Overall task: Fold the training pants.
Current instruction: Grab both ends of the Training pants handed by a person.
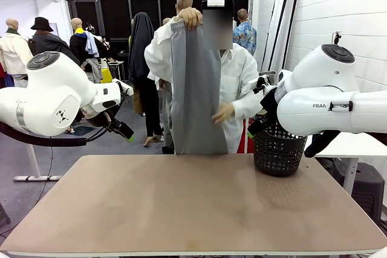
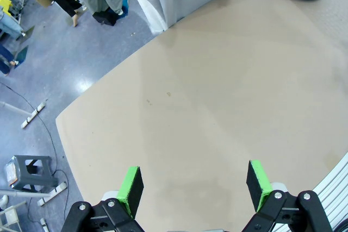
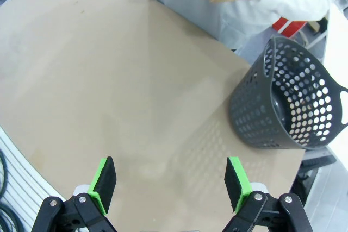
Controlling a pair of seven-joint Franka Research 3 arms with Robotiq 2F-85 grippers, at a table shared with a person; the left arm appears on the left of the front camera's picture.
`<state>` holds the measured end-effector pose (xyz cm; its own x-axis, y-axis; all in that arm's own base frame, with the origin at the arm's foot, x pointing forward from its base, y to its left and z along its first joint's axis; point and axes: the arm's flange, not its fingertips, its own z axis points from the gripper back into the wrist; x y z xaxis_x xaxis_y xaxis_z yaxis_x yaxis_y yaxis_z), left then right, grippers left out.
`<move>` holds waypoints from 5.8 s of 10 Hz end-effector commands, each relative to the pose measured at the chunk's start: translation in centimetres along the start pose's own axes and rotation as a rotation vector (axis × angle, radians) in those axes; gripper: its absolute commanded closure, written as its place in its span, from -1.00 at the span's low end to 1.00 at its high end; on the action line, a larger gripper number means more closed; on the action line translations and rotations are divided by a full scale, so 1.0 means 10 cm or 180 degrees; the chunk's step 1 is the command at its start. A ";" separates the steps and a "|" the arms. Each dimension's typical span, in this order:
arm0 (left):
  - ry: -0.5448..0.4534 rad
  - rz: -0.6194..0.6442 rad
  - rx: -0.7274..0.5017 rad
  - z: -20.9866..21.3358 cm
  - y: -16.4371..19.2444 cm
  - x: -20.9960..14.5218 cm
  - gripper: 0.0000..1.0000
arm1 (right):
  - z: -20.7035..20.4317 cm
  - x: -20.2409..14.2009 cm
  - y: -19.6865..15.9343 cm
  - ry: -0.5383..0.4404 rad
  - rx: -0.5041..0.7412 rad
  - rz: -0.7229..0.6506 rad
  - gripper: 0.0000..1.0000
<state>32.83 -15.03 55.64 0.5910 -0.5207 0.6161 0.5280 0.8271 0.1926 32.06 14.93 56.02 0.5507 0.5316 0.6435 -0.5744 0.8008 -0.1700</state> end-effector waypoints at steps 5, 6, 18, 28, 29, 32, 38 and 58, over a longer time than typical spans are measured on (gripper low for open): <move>-0.0031 0.0004 0.0002 0.01 0.01 0.01 -1.00 | -0.01 0.01 0.01 -0.0023 0.0013 0.0006 -1.00; -0.0031 0.0004 0.0002 0.01 0.01 0.01 -1.00 | -0.01 0.01 0.01 -0.0023 0.0013 0.0006 -1.00; -0.0031 0.0004 0.0002 0.01 0.01 0.01 -1.00 | -0.01 0.01 0.01 -0.0023 0.0013 0.0006 -1.00; -0.0031 0.0004 0.0002 0.01 0.01 0.01 -1.00 | -0.01 0.01 0.01 -0.0023 0.0013 0.0006 -1.00; -0.0031 0.0004 0.0002 0.01 0.01 0.01 -1.00 | -0.01 0.01 0.01 -0.0023 0.0013 0.0006 -1.00; -0.0031 0.0004 0.0002 0.01 0.01 0.01 -1.00 | -0.01 0.01 0.01 -0.0023 0.0013 0.0006 -1.00; -0.0031 0.0004 0.0002 0.01 0.01 0.01 -1.00 | -0.01 0.01 0.01 -0.0023 0.0013 0.0006 -1.00; -0.0053 -0.0337 -0.0026 0.02 0.03 0.06 -1.00 | -0.02 0.01 -0.04 -0.0106 0.0086 0.0394 -1.00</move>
<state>32.77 -15.20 55.78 0.5670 -0.5533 0.6102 0.5522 0.8050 0.2168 31.99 15.11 56.09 0.5167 0.5690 0.6397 -0.6059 0.7709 -0.1964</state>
